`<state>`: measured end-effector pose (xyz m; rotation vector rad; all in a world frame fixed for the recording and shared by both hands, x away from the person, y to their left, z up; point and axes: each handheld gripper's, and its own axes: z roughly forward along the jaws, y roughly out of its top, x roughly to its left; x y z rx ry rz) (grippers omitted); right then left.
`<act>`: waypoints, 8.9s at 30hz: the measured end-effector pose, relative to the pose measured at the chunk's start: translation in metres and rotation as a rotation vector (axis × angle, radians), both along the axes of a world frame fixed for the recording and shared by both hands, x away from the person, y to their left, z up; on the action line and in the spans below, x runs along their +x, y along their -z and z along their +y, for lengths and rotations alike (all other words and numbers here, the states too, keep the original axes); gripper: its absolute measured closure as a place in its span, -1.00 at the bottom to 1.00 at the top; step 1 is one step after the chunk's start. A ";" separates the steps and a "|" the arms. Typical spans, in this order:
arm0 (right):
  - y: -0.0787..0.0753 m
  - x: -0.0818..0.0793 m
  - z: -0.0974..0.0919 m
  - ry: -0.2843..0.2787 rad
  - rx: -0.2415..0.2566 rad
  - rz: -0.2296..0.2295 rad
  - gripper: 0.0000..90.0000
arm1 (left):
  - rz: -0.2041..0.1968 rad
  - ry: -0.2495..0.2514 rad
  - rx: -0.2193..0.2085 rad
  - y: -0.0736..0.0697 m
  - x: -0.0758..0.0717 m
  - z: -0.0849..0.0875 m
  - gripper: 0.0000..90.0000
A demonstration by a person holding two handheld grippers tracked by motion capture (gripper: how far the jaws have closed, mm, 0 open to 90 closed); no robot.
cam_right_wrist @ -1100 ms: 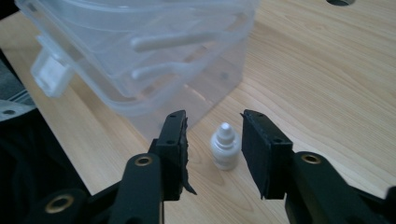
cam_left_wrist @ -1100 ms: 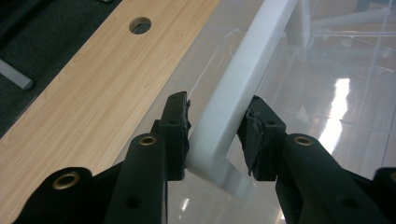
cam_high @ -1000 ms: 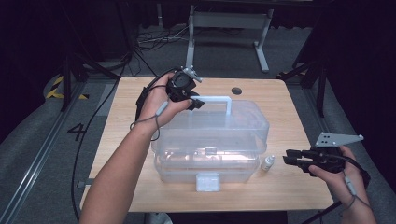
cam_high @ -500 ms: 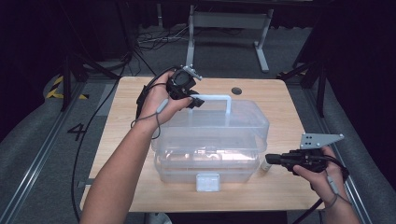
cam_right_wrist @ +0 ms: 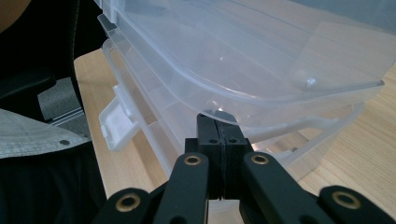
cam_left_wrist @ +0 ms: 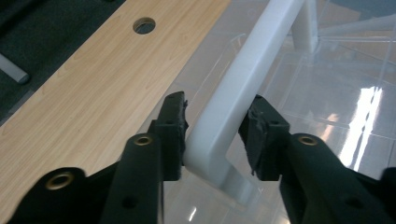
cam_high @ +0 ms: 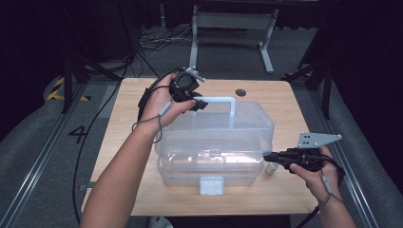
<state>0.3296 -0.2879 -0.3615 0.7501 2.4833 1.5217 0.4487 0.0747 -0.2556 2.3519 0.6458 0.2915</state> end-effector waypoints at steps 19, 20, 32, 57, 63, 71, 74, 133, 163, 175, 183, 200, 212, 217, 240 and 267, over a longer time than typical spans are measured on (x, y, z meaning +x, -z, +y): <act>-0.002 0.006 0.003 0.009 0.011 -0.011 1.00 | -0.071 -0.078 -0.178 -0.021 -0.035 0.077 -0.05; -0.001 0.006 0.004 0.013 0.008 -0.011 1.00 | -0.072 -0.084 -0.186 -0.020 -0.038 0.082 -0.04; -0.001 0.013 0.005 0.025 0.009 -0.009 1.00 | -0.088 -0.157 -0.239 -0.002 -0.080 0.141 0.05; -0.008 0.019 0.008 0.066 0.034 -0.042 1.00 | 0.061 -0.063 -0.238 0.064 -0.122 0.145 0.80; -0.008 0.019 0.010 0.070 0.035 -0.044 1.00 | 0.077 -0.022 -0.265 0.070 -0.120 0.131 0.96; -0.008 0.019 0.010 0.078 0.037 -0.046 1.00 | 0.061 -0.039 -0.287 0.083 -0.115 0.114 1.00; -0.007 0.019 0.010 0.079 0.037 -0.047 1.00 | 0.052 -0.057 -0.291 0.083 -0.115 0.112 1.00; -0.030 0.027 0.026 0.438 0.013 -0.322 -0.09 | -0.139 -0.203 -0.412 0.056 -0.089 0.114 1.00; -0.040 0.035 0.048 0.548 0.062 -0.373 0.17 | -0.148 -0.195 -0.415 0.053 -0.083 0.114 0.99; -0.041 0.032 0.049 0.578 0.065 -0.385 0.25 | -0.146 -0.196 -0.413 0.055 -0.085 0.113 0.93; -0.043 0.031 0.049 0.591 0.051 -0.397 0.36 | -0.141 -0.195 -0.411 0.056 -0.087 0.115 0.88; -0.051 0.038 0.047 0.578 -0.020 -0.390 0.48 | -0.151 -0.220 -0.423 0.055 -0.102 0.136 0.64; -0.055 0.047 0.048 0.577 -0.026 -0.406 0.49 | -0.173 -0.276 -0.388 0.063 -0.105 0.154 0.48; -0.057 0.051 0.047 0.579 -0.012 -0.394 0.49 | -0.166 -0.288 -0.386 0.067 -0.104 0.158 0.46; -0.065 0.076 0.046 0.582 -0.040 -0.369 0.61 | -0.137 -0.326 -0.372 0.079 -0.106 0.171 0.43; -0.080 0.109 0.054 0.593 -0.118 -0.386 0.62 | -0.072 -0.397 -0.336 0.097 -0.108 0.188 0.34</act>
